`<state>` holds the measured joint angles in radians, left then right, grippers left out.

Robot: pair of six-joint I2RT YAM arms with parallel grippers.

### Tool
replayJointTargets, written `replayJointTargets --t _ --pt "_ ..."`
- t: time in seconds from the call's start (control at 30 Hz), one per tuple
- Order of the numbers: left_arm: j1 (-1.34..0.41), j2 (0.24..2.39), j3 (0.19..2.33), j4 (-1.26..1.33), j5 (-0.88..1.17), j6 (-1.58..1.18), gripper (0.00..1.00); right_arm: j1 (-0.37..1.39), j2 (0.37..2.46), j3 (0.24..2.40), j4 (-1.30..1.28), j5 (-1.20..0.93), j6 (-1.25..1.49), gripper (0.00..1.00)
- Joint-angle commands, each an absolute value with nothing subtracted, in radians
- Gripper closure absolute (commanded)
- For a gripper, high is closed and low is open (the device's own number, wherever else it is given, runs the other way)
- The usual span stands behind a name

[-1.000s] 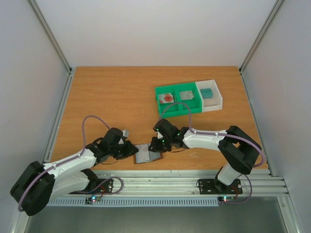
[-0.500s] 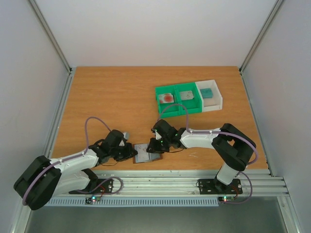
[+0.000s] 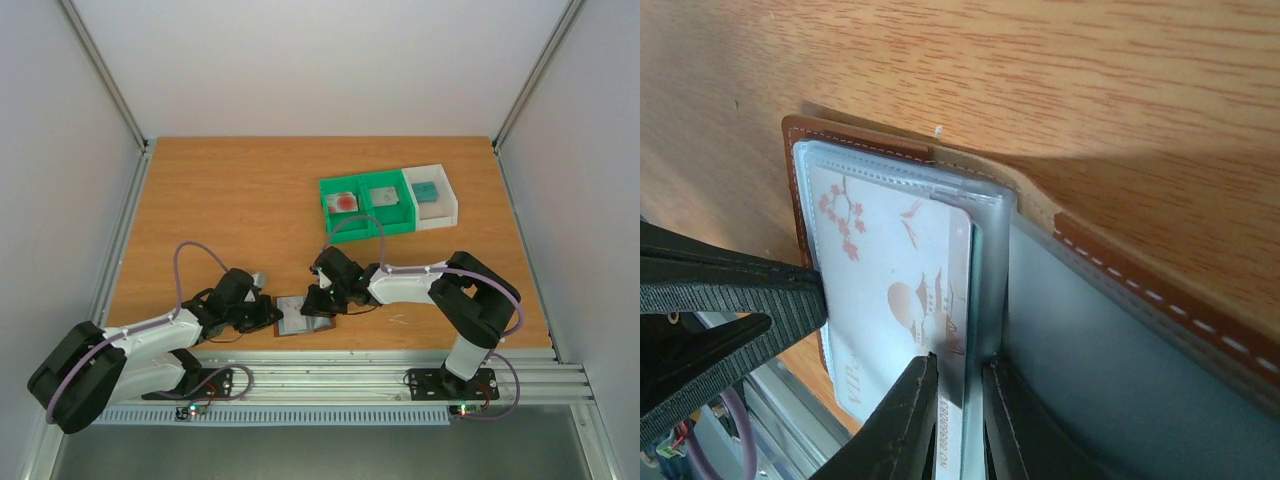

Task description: Take the credit cards out of the card holder

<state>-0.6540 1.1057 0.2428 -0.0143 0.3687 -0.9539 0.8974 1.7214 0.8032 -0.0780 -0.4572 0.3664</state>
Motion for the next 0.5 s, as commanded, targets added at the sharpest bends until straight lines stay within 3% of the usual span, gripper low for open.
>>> replayJointTargets --t 0.0,0.17,0.47 --pt "-0.658 1.111 0.213 -0.020 0.336 -0.951 0.95 0.898 1.748 0.803 -0.052 -0.462 0.378 0.88" --pt "-0.657 1.110 0.213 -0.026 0.329 -0.954 0.95 0.896 1.738 0.792 -0.024 -0.467 0.376 0.99" --pt "-0.658 1.082 0.197 -0.044 0.305 -0.968 0.91 0.873 1.694 0.747 -0.003 -0.462 0.372 0.99"
